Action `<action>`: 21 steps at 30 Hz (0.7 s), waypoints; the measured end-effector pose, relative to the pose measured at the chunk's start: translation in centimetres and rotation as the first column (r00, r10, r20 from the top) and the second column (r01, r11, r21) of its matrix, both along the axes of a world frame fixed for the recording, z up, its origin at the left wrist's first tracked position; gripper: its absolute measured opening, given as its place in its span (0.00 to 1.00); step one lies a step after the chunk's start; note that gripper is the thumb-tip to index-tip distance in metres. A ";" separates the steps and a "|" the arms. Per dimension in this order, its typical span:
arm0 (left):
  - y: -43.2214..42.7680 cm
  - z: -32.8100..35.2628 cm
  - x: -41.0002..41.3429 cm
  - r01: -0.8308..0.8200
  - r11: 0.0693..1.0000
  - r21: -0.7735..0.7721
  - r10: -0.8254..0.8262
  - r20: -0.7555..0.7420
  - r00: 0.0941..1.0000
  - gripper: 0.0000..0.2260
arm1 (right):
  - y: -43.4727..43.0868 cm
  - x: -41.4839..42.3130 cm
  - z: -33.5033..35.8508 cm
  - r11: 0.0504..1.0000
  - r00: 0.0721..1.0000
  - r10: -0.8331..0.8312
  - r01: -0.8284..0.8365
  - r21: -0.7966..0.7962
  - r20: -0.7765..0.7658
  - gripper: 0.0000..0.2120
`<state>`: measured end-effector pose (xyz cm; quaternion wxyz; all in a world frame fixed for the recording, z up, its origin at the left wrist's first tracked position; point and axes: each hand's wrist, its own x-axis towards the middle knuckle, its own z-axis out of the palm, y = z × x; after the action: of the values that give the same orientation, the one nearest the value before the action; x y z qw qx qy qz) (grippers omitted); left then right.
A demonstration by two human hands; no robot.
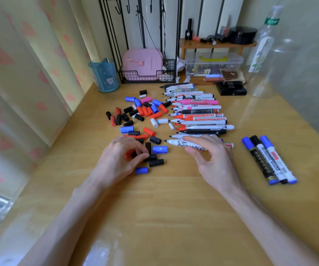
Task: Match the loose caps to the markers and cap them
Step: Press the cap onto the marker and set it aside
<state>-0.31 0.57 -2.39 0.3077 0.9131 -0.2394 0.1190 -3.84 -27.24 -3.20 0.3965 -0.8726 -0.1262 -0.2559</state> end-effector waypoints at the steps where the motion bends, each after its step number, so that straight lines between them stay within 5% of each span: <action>1: 0.0 0.1 0.0 -0.003 1.000 0.007 0.003 0.008 1.000 0.02 | 0.0 0.0 0.0 1.000 1.000 0.005 -0.005 0.004 -0.010 0.14; 8: 0.7 0.2 0.3 -0.119 0.993 -0.015 0.120 0.089 0.989 0.02 | 0.2 -0.1 -0.1 1.000 0.998 0.009 -0.008 0.022 -0.057 0.12; 14: 2.7 0.2 3.4 -0.366 0.923 -0.119 0.380 0.125 0.917 0.03 | 0.4 -0.2 0.0 1.000 0.997 0.000 0.000 -0.009 -0.076 0.10; 21: 4.3 -0.6 9.5 -0.564 0.826 -0.007 0.561 -0.083 0.823 0.13 | 0.5 -0.1 -0.1 1.000 0.996 0.003 -0.004 -0.003 -0.094 0.10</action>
<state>9.21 4.92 -2.96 0.2822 0.9422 0.0543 0.1725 -3.91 -26.76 -3.33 0.4009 -0.8842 -0.1093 -0.2135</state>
